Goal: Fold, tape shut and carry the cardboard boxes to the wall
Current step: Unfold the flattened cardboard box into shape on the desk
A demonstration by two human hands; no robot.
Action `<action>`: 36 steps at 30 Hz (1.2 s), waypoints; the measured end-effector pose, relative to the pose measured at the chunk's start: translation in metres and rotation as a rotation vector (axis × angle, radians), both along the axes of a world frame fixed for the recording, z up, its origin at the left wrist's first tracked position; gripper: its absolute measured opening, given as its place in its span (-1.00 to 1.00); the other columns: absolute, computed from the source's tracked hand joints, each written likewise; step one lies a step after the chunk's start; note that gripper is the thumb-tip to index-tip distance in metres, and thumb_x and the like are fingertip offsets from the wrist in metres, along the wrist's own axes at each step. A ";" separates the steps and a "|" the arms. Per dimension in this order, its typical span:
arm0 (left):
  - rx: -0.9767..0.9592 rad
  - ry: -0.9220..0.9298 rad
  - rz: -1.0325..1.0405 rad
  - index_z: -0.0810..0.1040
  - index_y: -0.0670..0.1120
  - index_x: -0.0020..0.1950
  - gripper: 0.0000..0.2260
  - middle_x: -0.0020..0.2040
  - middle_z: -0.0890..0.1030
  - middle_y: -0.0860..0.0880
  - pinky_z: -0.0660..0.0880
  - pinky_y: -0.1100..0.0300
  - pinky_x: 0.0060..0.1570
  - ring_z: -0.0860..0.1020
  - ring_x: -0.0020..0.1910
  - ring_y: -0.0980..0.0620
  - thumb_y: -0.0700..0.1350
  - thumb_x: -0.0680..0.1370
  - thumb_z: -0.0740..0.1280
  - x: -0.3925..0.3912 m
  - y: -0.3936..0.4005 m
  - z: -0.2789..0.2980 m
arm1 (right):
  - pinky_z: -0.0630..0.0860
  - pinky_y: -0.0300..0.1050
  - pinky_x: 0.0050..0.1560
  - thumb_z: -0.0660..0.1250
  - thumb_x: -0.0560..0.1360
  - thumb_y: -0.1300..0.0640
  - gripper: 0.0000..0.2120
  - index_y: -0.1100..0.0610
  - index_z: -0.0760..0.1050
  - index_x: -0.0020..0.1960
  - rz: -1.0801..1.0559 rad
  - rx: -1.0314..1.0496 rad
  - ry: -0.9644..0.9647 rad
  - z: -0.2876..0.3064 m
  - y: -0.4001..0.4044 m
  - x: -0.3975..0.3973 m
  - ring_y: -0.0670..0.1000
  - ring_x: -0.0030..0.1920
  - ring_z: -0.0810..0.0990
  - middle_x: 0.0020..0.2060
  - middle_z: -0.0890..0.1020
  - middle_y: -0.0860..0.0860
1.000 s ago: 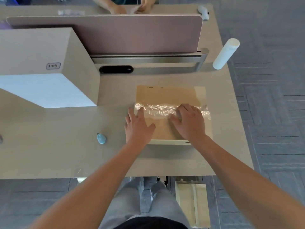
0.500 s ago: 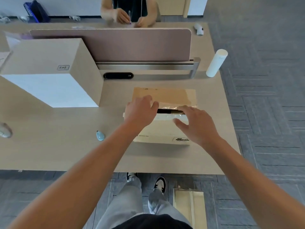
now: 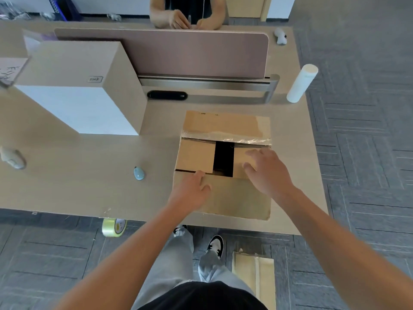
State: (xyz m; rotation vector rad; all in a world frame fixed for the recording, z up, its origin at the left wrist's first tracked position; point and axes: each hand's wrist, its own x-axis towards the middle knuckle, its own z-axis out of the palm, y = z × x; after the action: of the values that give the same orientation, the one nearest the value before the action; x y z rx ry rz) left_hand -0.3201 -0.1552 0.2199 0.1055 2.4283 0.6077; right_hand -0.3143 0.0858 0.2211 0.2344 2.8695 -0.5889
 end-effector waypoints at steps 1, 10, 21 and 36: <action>-0.002 0.027 0.010 0.31 0.03 0.52 -0.57 0.25 0.54 -0.05 0.58 -0.06 0.14 0.58 0.11 -0.07 0.06 0.66 0.18 0.000 0.001 -0.003 | 0.48 0.08 0.29 0.21 0.67 -0.08 -0.56 -0.02 0.42 0.52 -0.004 0.007 -0.011 -0.005 -0.001 -0.005 0.12 0.46 0.35 0.35 0.49 0.07; -0.087 0.323 -0.102 0.38 -0.02 0.51 -0.57 0.42 0.45 -0.07 0.37 -0.09 0.35 0.41 0.40 -0.11 0.10 0.67 0.21 -0.043 0.029 -0.002 | 0.57 0.07 0.04 0.21 0.66 -0.06 -0.46 0.03 0.27 0.61 0.008 0.128 -0.036 -0.039 -0.007 -0.036 0.19 0.21 0.56 0.26 0.54 0.11; -0.305 0.412 -0.350 0.14 0.09 0.66 -0.47 0.69 -0.06 -0.17 -0.08 -0.35 0.57 -0.17 0.67 -0.19 0.20 0.70 0.06 -0.098 0.051 -0.019 | 0.52 0.11 0.27 0.34 0.58 0.06 -0.40 0.11 0.28 0.57 0.034 0.117 0.324 -0.025 0.016 -0.095 0.20 0.38 0.44 0.44 0.42 0.14; -0.471 0.553 -0.521 0.56 0.08 0.40 -0.41 0.70 0.06 -0.14 -0.14 -0.39 0.54 -0.11 0.68 -0.18 0.25 0.71 -0.16 -0.120 0.051 -0.010 | 0.00 0.24 0.64 -0.04 0.68 -0.31 -0.34 0.01 0.16 0.65 -0.014 0.193 0.048 -0.060 0.011 -0.169 0.18 0.66 0.11 0.64 0.24 0.08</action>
State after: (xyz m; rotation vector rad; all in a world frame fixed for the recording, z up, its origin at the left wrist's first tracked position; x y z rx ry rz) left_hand -0.4399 -0.1039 0.2100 0.7628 2.8214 -0.2693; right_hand -0.4830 0.0965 0.1609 0.2731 2.9744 -0.3240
